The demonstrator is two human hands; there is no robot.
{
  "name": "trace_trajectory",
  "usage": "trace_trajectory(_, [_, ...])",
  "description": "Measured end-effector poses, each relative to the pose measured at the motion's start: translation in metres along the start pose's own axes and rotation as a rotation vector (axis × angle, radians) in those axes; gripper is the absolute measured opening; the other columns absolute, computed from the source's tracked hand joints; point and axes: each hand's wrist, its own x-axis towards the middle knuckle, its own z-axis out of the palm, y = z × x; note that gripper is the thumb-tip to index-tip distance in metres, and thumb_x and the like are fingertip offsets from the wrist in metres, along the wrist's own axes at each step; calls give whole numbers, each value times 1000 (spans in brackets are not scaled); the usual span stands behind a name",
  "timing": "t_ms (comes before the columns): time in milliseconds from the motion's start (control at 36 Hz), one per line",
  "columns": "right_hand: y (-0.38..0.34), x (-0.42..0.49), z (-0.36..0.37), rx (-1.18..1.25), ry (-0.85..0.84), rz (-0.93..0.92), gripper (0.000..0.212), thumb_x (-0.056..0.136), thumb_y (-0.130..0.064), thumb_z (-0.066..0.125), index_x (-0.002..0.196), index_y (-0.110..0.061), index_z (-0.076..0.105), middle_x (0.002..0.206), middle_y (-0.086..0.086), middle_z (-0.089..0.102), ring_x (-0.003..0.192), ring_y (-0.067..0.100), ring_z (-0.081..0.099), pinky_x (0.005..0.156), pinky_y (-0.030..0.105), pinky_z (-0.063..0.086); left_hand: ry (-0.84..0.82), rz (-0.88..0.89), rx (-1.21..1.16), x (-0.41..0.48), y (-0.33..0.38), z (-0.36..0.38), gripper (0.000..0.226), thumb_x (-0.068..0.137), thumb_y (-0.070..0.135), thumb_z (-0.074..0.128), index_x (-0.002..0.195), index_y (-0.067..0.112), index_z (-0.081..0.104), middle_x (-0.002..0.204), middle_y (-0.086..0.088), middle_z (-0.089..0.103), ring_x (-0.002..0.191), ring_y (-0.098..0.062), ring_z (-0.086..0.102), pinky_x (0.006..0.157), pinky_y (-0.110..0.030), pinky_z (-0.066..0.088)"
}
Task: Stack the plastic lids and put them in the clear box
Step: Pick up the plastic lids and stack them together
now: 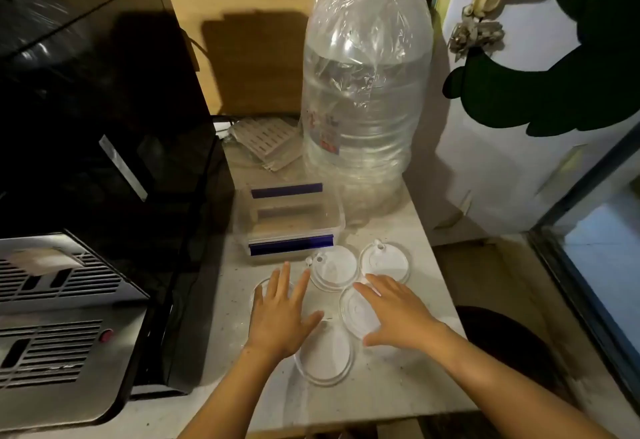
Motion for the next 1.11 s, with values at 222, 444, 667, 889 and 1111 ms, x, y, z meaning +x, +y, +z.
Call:
trace_trajectory(222, [-5, 8, 0, -19, -8, -27, 87, 75, -36, 71, 143, -22, 18, 154, 4, 17, 140, 25, 18, 106, 39, 34, 12, 19, -17, -1, -2, 5, 74, 85, 62, 33, 145, 35, -2, 159, 0, -7, 146, -25, -6, 117, -47, 4])
trace_trajectory(444, [-4, 12, 1, -22, 4, -41, 83, 72, -34, 73, 139, -22, 25, 144, 4, 31, 131, 26, 29, 100, 38, 42, 38, 27, -152, -3, 0, 2, 72, 85, 58, 38, 145, 34, 5, 159, 2, 0, 146, -23, 1, 117, -45, 11])
trace_trajectory(667, [0, 1, -11, 28, 74, -19, 86, 75, -36, 70, 142, -24, 17, 150, 2, 23, 135, 24, 24, 101, 38, 41, 67, 52, -625, -5, 5, -10, 66, 86, 45, 51, 142, 29, 21, 156, 0, 21, 142, -21, 20, 115, -42, 22])
trace_trajectory(889, [-12, -19, -58, 141, 293, -173, 86, 72, -39, 71, 140, -31, 19, 149, -6, 21, 137, 16, 18, 106, 35, 36, -156, -8, -1313, -7, 22, -32, 91, 63, 68, 61, 138, 28, 29, 146, -6, 38, 128, -27, 43, 106, -47, 39])
trace_trajectory(1111, [-44, -17, -70, 156, 394, -441, 80, 71, -43, 73, 136, -32, 26, 147, -8, 26, 135, 10, 22, 102, 31, 38, -412, 241, -1837, -7, 23, -41, 93, 32, 64, 81, 108, 14, 59, 90, -10, 74, 81, -23, 71, 59, -32, 58])
